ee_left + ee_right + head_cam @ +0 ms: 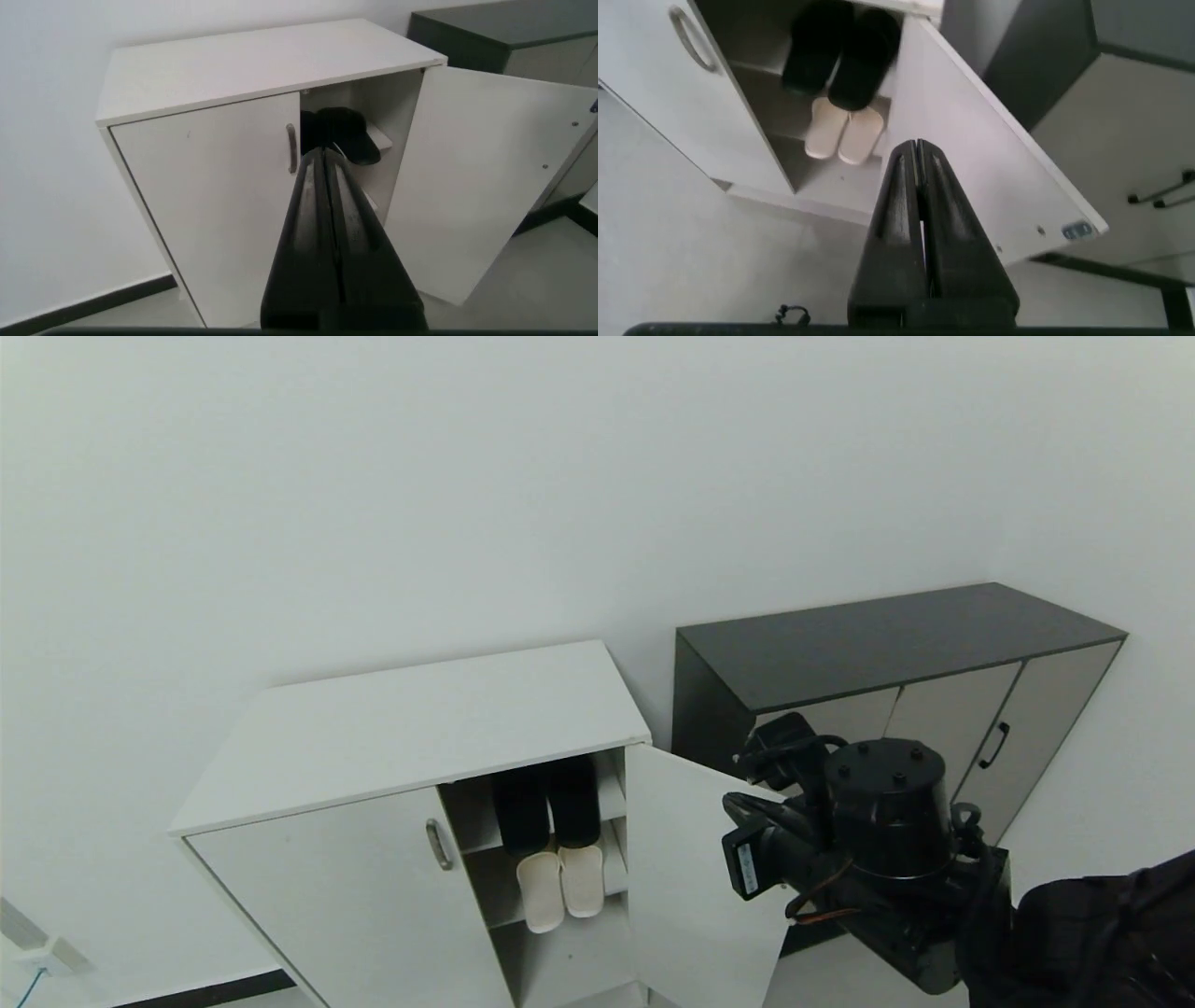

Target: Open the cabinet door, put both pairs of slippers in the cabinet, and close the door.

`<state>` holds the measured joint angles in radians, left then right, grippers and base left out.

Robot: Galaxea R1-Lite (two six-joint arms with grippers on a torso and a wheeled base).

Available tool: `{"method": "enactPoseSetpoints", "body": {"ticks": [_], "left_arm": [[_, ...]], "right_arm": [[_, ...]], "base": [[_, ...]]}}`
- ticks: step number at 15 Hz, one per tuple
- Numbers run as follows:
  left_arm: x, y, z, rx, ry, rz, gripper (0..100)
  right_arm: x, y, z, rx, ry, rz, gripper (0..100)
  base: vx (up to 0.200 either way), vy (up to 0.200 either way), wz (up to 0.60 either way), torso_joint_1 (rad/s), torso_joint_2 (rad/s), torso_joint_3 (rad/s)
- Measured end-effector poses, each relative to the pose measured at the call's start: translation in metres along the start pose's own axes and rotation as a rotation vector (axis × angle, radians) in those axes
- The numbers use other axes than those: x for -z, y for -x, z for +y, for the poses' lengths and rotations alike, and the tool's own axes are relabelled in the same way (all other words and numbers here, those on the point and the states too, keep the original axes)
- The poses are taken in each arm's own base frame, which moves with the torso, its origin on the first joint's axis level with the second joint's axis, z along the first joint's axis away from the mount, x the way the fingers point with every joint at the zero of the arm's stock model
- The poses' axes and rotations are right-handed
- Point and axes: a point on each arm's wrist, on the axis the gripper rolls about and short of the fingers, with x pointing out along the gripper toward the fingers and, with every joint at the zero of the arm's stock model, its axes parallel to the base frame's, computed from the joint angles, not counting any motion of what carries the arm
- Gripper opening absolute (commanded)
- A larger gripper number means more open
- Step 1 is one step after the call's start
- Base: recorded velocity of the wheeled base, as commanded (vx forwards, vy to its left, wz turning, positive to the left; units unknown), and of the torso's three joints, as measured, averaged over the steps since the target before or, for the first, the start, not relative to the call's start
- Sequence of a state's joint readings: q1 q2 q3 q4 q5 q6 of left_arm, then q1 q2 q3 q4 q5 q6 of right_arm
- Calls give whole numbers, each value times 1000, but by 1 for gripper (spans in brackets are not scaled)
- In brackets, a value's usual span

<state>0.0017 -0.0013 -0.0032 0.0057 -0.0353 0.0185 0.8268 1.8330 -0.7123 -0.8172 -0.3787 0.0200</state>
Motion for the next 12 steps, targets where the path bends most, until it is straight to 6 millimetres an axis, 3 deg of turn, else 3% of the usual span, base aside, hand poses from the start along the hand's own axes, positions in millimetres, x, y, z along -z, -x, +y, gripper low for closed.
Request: {"method": "enactPoseSetpoints", "body": {"ticks": [7, 12], "left_arm": [[0, 0, 0, 1, -1, 0, 0], [0, 0, 0, 1, -1, 0, 0]], "right_arm": [[7, -34, -24, 98, -30, 2, 0], [5, -80, -75, 218, -86, -11, 0]], "base": [[0, 0, 0, 0, 0, 0], [0, 0, 0, 0, 0, 0]]}}
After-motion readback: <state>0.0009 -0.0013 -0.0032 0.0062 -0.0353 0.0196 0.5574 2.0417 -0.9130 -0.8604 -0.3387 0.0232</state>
